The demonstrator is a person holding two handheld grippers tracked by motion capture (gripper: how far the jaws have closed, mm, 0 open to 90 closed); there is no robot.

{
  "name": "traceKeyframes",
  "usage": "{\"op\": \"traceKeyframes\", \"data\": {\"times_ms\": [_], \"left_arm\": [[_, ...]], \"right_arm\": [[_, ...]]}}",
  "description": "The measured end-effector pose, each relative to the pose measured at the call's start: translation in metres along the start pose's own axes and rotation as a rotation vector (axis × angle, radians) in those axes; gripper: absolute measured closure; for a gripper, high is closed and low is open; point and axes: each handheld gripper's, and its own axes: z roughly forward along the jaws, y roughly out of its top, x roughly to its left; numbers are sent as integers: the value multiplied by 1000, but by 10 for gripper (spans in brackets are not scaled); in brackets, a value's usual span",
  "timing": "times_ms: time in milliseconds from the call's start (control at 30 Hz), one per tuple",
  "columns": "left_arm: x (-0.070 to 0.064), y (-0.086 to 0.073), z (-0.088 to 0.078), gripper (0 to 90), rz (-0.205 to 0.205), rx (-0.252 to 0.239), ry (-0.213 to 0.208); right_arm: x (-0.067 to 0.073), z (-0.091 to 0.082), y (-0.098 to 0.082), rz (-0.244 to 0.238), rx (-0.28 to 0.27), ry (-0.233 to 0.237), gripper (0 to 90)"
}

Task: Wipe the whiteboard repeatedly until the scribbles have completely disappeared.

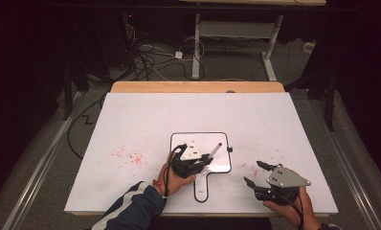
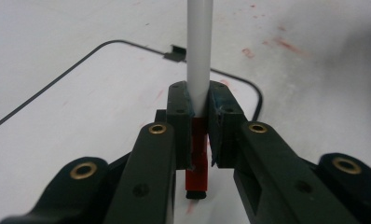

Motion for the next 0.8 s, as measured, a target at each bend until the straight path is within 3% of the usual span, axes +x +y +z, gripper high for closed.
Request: {"op": "traceKeyframes", "data": {"times_ms": [200, 333, 600, 800], "left_arm": [[14, -3, -3, 783, -39, -3, 35], [18, 0, 2, 783, -61, -5, 37], [-2, 19, 24, 783, -10, 35, 9], [-9, 33, 43, 783, -5, 52, -22]], "right_arm": [[1, 2, 1, -5, 5, 4, 341], [1, 4, 2, -6, 6, 7, 341], [1, 4, 1, -7, 9, 7, 341], [0, 3, 0, -5, 13, 5, 341]]}}
